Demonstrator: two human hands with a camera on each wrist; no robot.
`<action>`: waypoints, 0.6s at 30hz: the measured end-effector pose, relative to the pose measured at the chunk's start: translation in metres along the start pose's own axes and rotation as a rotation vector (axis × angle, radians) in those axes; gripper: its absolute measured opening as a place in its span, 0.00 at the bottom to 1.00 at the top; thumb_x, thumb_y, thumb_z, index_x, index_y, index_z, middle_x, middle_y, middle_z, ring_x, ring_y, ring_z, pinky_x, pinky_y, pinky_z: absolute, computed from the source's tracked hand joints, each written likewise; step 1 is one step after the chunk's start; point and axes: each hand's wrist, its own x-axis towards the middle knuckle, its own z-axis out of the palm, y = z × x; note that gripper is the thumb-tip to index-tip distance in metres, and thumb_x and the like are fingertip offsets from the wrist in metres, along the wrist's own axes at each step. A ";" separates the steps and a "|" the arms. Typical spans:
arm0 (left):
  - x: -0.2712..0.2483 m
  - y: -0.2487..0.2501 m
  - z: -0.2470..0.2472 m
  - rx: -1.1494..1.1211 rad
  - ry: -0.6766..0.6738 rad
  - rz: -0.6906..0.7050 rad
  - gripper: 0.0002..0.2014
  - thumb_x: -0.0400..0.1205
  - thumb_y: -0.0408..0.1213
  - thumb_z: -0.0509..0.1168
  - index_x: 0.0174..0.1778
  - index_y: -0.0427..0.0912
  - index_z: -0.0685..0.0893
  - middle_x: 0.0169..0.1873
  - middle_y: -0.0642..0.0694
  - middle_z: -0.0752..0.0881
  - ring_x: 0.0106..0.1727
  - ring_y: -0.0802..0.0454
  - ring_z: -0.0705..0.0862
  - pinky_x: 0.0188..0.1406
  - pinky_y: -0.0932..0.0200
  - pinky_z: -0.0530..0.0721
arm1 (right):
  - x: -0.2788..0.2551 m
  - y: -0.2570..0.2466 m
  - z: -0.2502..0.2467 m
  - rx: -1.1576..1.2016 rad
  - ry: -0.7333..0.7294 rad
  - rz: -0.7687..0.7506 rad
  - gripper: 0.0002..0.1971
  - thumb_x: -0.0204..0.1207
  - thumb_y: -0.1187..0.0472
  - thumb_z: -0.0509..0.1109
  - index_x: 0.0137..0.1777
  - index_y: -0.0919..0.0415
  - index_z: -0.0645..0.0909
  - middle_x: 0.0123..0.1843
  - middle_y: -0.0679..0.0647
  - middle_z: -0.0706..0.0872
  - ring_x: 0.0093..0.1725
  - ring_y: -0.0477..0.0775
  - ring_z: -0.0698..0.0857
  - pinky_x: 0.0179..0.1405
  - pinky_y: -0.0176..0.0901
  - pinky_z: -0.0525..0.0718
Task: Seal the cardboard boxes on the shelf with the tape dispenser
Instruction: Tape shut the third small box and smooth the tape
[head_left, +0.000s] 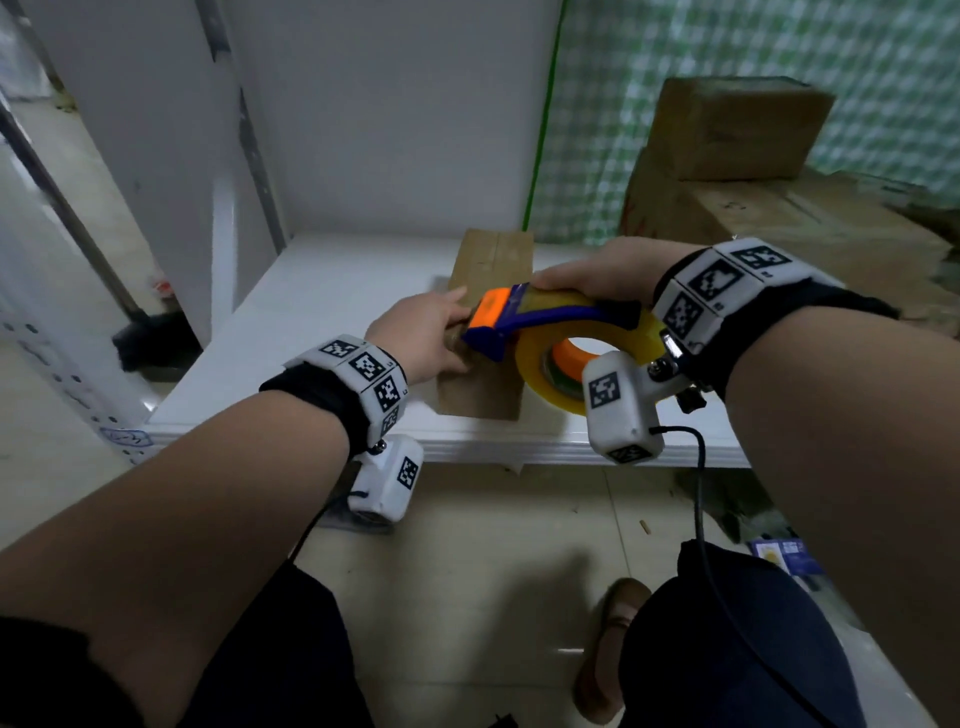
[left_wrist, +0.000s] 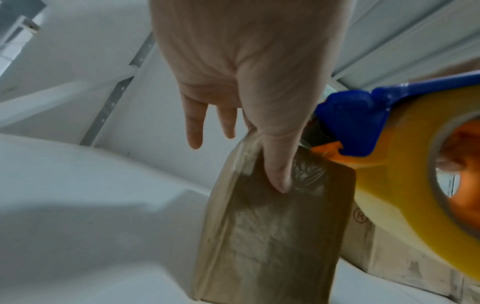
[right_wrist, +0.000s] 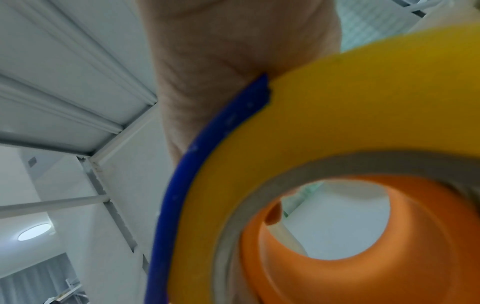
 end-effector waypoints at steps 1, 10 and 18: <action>0.001 0.000 0.000 0.024 -0.001 0.001 0.34 0.69 0.43 0.78 0.72 0.59 0.76 0.78 0.55 0.69 0.73 0.47 0.73 0.69 0.49 0.74 | 0.001 0.003 -0.002 0.037 -0.016 -0.020 0.26 0.78 0.38 0.62 0.66 0.56 0.78 0.67 0.60 0.79 0.62 0.61 0.79 0.61 0.47 0.72; 0.001 0.000 0.002 0.105 0.038 -0.024 0.34 0.73 0.45 0.76 0.75 0.59 0.72 0.69 0.54 0.79 0.67 0.48 0.78 0.61 0.51 0.79 | 0.009 0.025 -0.013 0.372 -0.038 -0.104 0.29 0.70 0.40 0.72 0.65 0.59 0.81 0.65 0.54 0.83 0.62 0.56 0.81 0.68 0.48 0.77; 0.003 -0.002 0.004 0.107 -0.004 -0.035 0.36 0.71 0.45 0.76 0.76 0.58 0.72 0.77 0.61 0.67 0.74 0.52 0.72 0.70 0.47 0.74 | 0.006 0.037 -0.019 0.207 -0.059 -0.076 0.21 0.66 0.34 0.72 0.40 0.54 0.84 0.45 0.55 0.87 0.48 0.57 0.85 0.58 0.51 0.81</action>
